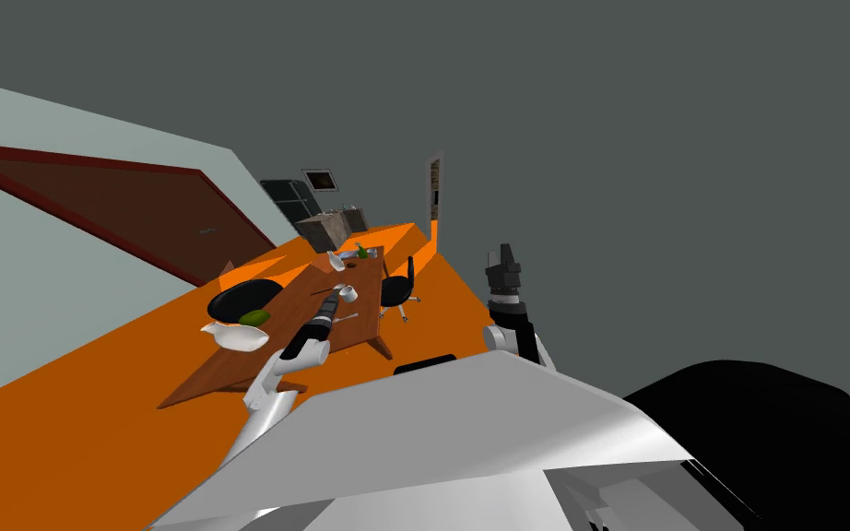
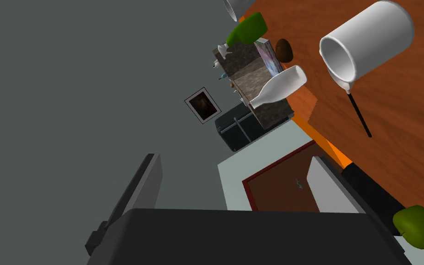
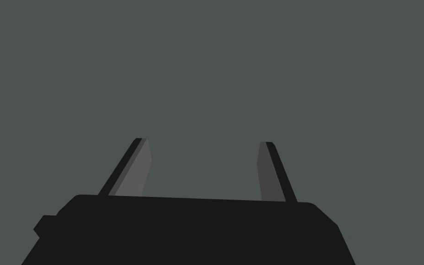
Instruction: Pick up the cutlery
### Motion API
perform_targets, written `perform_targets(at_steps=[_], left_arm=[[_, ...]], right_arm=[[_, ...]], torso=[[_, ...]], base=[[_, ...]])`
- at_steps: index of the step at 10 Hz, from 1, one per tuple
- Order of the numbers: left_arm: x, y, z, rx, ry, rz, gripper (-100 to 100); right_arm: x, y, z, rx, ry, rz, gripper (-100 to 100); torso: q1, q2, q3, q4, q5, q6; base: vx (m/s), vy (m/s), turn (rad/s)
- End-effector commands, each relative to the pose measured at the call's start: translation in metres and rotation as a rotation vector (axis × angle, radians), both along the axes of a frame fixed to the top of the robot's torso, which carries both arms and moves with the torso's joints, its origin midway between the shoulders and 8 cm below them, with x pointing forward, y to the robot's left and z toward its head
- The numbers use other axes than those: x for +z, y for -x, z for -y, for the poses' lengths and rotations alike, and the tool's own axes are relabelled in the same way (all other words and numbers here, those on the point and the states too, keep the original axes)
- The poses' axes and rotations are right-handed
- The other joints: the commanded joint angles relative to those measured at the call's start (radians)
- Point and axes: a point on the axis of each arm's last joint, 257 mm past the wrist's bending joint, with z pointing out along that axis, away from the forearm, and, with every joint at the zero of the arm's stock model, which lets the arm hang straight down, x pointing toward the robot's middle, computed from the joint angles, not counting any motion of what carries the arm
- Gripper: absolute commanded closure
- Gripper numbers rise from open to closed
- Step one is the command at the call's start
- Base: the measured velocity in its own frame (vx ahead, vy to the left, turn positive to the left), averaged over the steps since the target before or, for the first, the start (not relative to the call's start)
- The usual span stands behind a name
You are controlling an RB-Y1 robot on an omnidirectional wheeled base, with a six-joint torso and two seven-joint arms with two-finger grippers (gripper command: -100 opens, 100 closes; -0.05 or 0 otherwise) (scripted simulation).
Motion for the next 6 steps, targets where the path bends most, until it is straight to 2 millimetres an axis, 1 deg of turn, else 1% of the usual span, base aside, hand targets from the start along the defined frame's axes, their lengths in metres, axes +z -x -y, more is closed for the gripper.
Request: perform_targets(at_steps=[1,2,3,4,5,6], left_arm=[[-0.014,-0.002,-0.014,0.024,-0.007,-0.054,-100],[-0.017,-0.005,-0.031,0.049,-0.027,-0.084,-100],[-0.032,-0.001,-0.036,0.064,-0.020,-0.128,-100],[-0.037,-0.002,-0.055,0.092,-0.036,-0.160,-100],[-0.050,0.003,-0.059,0.105,-0.029,-0.202,-100],[-0.052,0.001,-0.075,0.131,-0.042,-0.230,-100]], right_arm=[[0.000,0.000,0.000,0.000,0.000,0.000,0],[0.000,0.000,0.000,0.000,0.000,0.000,0],[0.000,0.000,0.000,0.000,0.000,0.000,0],[0.000,0.000,0.000,0.000,0.000,0.000,0],[0.000,0.000,0.000,0.000,0.000,0.000,0],[0.000,0.000,0.000,0.000,0.000,0.000,0]], torso=[[0.000,0.000,0.000,0.000,0.000,0.000],[0.000,0.000,0.000,0.000,0.000,0.000],[-0.002,-0.001,0.000,0.000,-0.001,0.000],[-0.001,-0.001,-0.001,0.000,0.000,0.000],[-0.002,-0.002,-0.001,0.000,-0.001,0.000],[-0.001,-0.002,-0.001,0.000,0.000,0.000]], base=[[0.027,-0.081,-0.044],[0.040,-0.109,-0.083],[0.046,-0.092,-0.032],[0.057,-0.099,-0.060],[0.054,-0.088,-0.040],[0.063,-0.117,-0.071]])
